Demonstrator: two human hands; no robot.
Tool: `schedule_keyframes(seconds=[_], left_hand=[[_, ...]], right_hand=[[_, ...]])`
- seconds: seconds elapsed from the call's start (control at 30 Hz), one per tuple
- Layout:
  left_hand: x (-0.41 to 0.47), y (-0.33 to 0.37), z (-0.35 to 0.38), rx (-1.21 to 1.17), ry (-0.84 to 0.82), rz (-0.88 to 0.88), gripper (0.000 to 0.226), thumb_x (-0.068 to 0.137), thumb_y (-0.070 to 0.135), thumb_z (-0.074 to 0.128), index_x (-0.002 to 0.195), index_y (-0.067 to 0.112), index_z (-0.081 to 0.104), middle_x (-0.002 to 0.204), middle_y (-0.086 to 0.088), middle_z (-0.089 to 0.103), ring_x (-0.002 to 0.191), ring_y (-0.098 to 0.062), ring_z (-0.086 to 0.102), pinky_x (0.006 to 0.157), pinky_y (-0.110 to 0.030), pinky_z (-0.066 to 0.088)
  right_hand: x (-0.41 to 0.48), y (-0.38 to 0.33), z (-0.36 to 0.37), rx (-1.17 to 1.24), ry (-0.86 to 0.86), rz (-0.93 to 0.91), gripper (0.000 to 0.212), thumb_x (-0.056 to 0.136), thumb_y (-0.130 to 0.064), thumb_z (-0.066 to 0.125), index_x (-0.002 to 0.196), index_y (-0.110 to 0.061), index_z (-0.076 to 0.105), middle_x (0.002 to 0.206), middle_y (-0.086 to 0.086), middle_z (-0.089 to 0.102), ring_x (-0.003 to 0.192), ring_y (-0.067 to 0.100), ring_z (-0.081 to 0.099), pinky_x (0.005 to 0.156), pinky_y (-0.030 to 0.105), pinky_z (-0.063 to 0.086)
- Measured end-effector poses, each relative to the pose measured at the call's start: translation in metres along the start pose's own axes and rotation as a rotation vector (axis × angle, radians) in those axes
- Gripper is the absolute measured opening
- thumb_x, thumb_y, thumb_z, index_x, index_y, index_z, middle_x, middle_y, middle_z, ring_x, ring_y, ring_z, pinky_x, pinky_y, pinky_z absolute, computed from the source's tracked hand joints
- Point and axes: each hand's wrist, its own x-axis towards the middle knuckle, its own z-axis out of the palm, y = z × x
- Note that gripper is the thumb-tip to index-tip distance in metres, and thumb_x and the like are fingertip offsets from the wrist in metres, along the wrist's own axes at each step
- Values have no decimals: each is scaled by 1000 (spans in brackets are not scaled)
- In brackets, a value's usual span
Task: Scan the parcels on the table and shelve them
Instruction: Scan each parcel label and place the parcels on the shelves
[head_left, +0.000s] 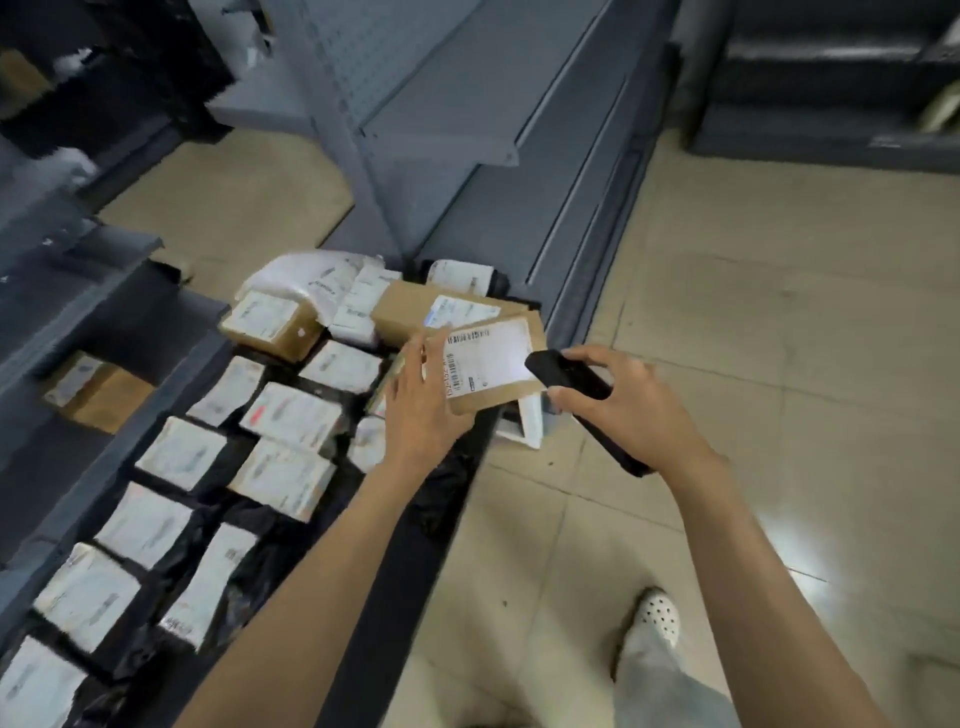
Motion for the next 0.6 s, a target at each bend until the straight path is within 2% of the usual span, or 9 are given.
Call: schedule_keyframes(seconds=[0.1,0.27,0.33,0.47,0.6], left_hand=[[51,74,54,-87,-77,89,109,61,20,83,148,25,17,149,-9,31,128,-35,45,92,-53,51],[127,215,126,-144,-175,285,109,62,17,82,150,28,19,146,2,27,115,-24,51,82,-48,54],[152,268,148,-172,-205,361,109,61,17,82,150,29,19,146,4,26,114,-21,50,83,-47,54],[200,353,184,-217,-230,518,109,63,16,83,151,27,19,144,3,26,118,-14,43,89,-48,53],[247,403,219,-251,-259,573,112,65,19,85,152,29,16,147,2,25,125,-13,39,93,-48,52]], right_hand=[[20,53,-76,3,104,58,48,83,-51,69,128,-41,59,121,-13,67,106,16,63,91,37,51],[30,131,-198,-11,333,173,46,81,-51,68,125,-42,61,117,-17,68,103,16,63,89,36,50],[27,160,-240,22,435,226,46,82,-49,68,126,-42,61,118,-18,67,100,15,64,90,37,51],[21,211,-299,105,618,346,43,84,-45,68,127,-41,61,118,-25,64,100,12,62,84,33,49],[40,252,-330,118,681,434,45,82,-51,67,125,-41,61,116,-16,67,106,14,62,87,36,48]])
